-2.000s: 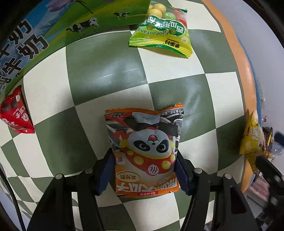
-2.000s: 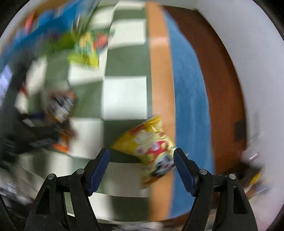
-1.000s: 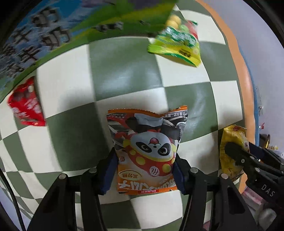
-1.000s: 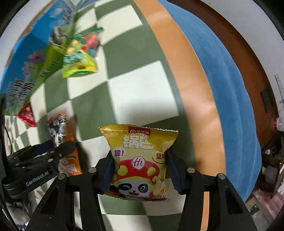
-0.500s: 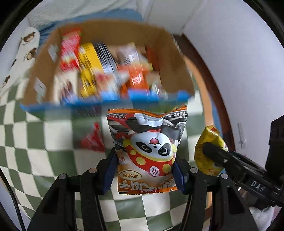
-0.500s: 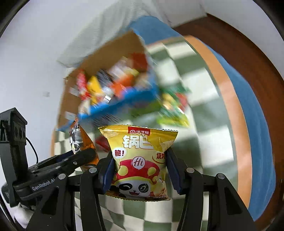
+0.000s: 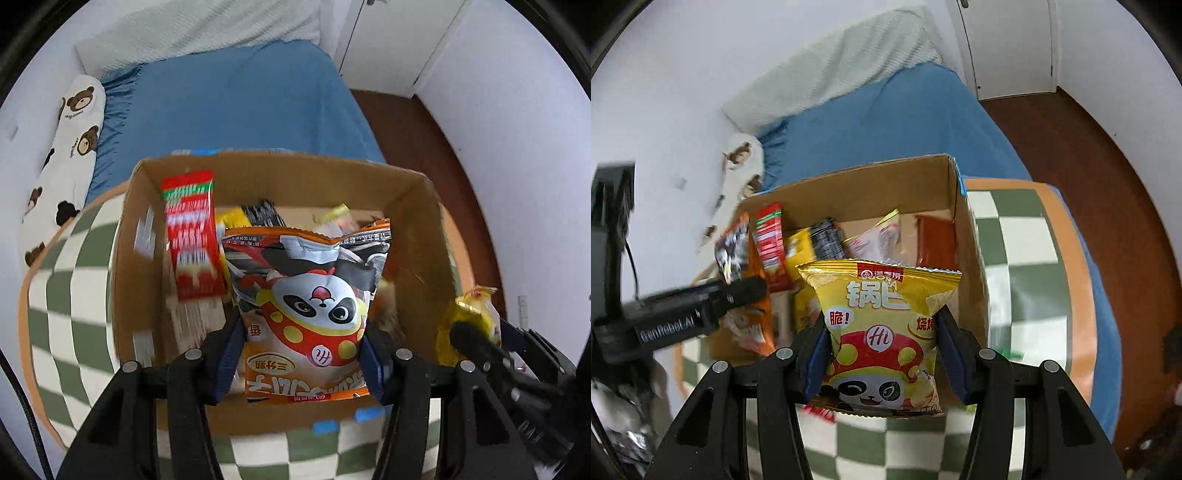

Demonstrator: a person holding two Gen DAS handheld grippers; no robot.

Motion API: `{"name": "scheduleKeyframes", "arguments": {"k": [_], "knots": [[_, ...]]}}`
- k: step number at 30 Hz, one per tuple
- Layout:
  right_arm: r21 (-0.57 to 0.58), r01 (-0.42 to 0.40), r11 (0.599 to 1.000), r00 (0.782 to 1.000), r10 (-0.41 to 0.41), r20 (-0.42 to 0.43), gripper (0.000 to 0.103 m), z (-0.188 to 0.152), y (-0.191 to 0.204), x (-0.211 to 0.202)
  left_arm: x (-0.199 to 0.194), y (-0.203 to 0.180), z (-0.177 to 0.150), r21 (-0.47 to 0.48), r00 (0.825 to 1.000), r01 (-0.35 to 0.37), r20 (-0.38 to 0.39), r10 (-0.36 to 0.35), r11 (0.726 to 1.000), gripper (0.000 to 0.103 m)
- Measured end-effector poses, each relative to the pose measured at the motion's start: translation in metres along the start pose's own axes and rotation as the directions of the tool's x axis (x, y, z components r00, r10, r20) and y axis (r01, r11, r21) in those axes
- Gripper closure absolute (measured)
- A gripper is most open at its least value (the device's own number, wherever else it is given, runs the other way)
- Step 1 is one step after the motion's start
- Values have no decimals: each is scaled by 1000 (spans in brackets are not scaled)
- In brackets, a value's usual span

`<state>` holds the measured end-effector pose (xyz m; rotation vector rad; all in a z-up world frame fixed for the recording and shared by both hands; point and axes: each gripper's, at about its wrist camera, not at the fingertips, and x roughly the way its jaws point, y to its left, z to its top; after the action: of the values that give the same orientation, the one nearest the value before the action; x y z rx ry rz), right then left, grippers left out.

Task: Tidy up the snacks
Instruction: 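Carry both panda bags into the box and open both grippers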

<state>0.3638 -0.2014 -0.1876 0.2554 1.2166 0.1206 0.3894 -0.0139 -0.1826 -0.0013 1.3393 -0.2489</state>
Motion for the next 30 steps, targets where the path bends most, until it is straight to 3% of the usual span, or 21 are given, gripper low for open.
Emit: {"name": "scheduleKeyframes", "arguments": {"k": [10, 12, 13, 14, 16, 23, 30], "knots": [[2, 118, 993, 990, -118, -76, 46, 38, -6, 59, 67, 28, 73, -10, 990, -87, -108, 85, 996, 48], [5, 134, 991, 985, -132, -108, 36, 38, -8, 68, 77, 34, 78, -16, 987, -90, -136, 87, 996, 48], [9, 137, 991, 984, -135, -119, 16, 38, -10, 71, 82, 39, 80, -31, 986, -88, -148, 83, 996, 46], [11, 143, 990, 982, -140, -123, 6, 38, -11, 74, 84, 40, 82, -38, 985, -85, -151, 79, 996, 42], [11, 169, 986, 977, -166, -130, 6, 36, -12, 78, 89, 46, 83, -49, 985, -72, -158, 63, 996, 14], [9, 172, 985, 978, -170, -121, 4, 30, -12, 78, 77, 40, 67, -47, 989, -83, -130, 76, 995, 13], [0, 162, 987, 983, -161, -82, 4, 16, -5, 62, 42, 33, 32, -43, 997, -66, -34, 65, 997, 13]]}}
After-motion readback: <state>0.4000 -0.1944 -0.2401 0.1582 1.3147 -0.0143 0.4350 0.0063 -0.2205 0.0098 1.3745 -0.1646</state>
